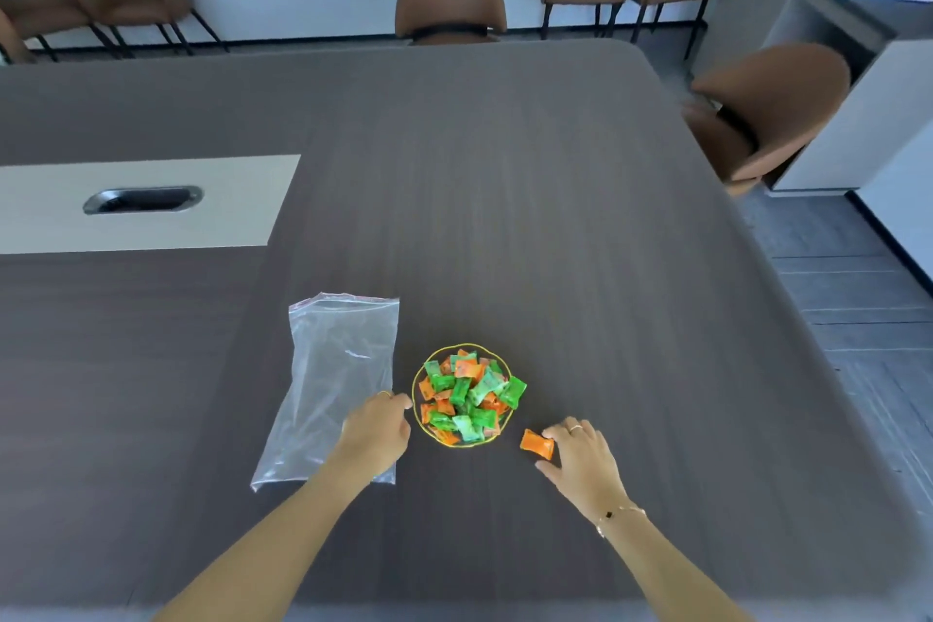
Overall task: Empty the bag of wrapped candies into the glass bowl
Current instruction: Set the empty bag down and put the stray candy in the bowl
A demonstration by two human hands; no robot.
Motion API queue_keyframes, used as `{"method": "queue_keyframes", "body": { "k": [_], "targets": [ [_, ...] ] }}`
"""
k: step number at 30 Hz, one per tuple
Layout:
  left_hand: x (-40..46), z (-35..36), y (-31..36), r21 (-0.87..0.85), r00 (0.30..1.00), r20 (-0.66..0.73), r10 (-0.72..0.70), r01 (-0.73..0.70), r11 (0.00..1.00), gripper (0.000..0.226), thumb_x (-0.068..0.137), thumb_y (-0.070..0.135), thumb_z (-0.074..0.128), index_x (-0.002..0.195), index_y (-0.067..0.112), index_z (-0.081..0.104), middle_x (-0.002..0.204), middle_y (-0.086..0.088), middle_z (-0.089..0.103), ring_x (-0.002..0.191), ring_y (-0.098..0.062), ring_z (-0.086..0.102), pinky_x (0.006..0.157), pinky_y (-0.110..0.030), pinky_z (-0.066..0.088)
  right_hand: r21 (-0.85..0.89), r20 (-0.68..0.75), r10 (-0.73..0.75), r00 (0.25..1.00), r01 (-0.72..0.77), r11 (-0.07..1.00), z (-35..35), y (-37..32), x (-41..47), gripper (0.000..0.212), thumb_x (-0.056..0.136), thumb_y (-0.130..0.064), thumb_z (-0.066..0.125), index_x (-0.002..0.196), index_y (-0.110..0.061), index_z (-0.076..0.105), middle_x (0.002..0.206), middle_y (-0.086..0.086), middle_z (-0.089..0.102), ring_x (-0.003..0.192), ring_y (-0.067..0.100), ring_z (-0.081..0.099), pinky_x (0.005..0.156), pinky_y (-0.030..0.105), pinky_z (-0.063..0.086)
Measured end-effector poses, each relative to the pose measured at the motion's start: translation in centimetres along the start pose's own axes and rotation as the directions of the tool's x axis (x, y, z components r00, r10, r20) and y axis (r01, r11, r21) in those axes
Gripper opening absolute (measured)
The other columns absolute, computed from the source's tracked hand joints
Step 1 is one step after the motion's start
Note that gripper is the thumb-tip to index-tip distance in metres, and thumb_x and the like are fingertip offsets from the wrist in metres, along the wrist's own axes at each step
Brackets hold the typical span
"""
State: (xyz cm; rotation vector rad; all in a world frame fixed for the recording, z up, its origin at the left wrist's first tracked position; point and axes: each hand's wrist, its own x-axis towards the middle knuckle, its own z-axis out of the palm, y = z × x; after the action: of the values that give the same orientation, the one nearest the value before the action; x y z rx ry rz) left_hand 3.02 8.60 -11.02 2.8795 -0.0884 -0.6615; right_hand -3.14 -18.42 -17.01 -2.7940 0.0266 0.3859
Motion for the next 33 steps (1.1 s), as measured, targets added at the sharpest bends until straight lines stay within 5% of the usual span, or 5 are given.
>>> {"method": "queue_keyframes", "body": {
  "k": [6,11,23,28,33],
  "targets": [
    [-1.2,1.5,0.2,-0.091,0.996,0.006,-0.094,0.094,0.991,0.037,0.098,0.014,0.041,0.132,0.016,0.054,0.133,-0.009,0.058,0.116,-0.027,0.062,0.098,-0.04,0.05,0.095,-0.177,0.068,0.982,-0.052,0.994,-0.4,-0.1,0.2,0.017,0.082,-0.025,0.069,0.096,-0.016,0.07,0.092,0.002,0.069,0.087,0.023,0.062,0.08,0.034,0.05],
    [-1.4,1.6,-0.2,-0.255,0.987,-0.018,-0.159,0.149,0.955,0.033,0.098,0.014,0.044,0.128,0.015,0.059,0.131,-0.009,0.062,0.116,-0.026,0.063,0.1,-0.036,0.051,0.086,-0.322,-0.112,0.94,0.147,0.985,-2.9,-2.3,2.4,0.018,0.076,-0.025,0.073,0.091,-0.017,0.069,0.091,-0.001,0.068,0.085,0.021,0.062,0.077,0.034,0.052],
    [-0.5,2.1,-1.1,-0.418,0.979,-0.05,-0.199,0.161,0.894,0.027,0.097,0.016,0.048,0.118,0.013,0.066,0.115,-0.011,0.07,0.102,-0.026,0.068,0.092,-0.035,0.056,-0.062,-0.126,-0.36,0.925,0.354,0.933,-1.3,-10.7,7.2,0.031,0.086,-0.035,0.062,0.111,-0.018,0.068,0.134,0.004,0.057,0.125,0.029,0.05,0.108,0.044,0.038],
    [0.6,2.2,-1.6,-0.46,0.978,-0.02,-0.21,0.177,0.87,0.028,0.095,0.014,0.048,0.115,0.012,0.067,0.114,-0.015,0.07,0.102,-0.03,0.067,0.092,-0.039,0.056,0.086,-0.147,-0.272,0.951,0.286,0.954,-2.4,-9.3,7.4,0.037,0.085,-0.043,0.062,0.116,-0.025,0.065,0.131,0.0,0.056,0.12,0.024,0.05,0.103,0.04,0.04],
    [2.0,2.0,-1.4,-0.5,0.978,-0.016,-0.206,0.171,0.849,0.028,0.096,0.011,0.047,0.117,0.009,0.065,0.112,-0.016,0.069,0.1,-0.03,0.066,0.088,-0.038,0.055,0.401,-0.163,0.087,0.983,-0.015,0.916,-4.3,-3.8,7.2,0.026,0.09,-0.025,0.06,0.113,-0.013,0.065,0.118,0.004,0.062,0.109,0.023,0.057,0.091,0.033,0.048]
  ]
}}
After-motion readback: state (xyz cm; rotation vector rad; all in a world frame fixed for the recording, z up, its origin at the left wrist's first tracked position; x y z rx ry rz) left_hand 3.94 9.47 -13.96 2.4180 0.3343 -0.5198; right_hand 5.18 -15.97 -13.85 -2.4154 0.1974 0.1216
